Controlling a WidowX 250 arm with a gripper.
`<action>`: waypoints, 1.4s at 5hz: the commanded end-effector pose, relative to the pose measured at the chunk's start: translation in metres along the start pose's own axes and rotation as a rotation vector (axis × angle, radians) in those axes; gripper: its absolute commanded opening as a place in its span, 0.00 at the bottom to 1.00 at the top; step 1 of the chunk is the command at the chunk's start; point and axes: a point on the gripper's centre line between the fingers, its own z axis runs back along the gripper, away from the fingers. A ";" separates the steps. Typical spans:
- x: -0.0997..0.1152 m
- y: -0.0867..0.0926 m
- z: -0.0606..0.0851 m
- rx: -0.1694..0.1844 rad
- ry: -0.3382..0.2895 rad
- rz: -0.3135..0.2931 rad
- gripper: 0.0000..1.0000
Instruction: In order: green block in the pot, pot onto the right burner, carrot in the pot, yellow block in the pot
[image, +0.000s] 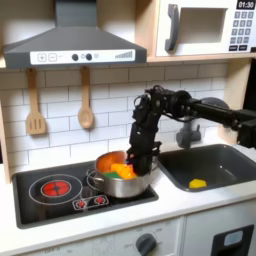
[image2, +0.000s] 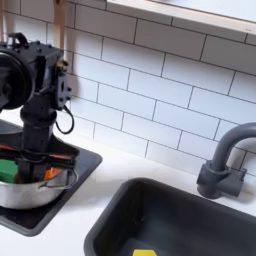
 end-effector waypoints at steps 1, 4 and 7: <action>-0.008 0.005 0.016 0.009 -0.045 0.014 0.00; -0.003 -0.005 0.038 -0.016 -0.120 -0.032 0.00; -0.027 -0.059 0.051 -0.129 -0.124 -0.177 0.00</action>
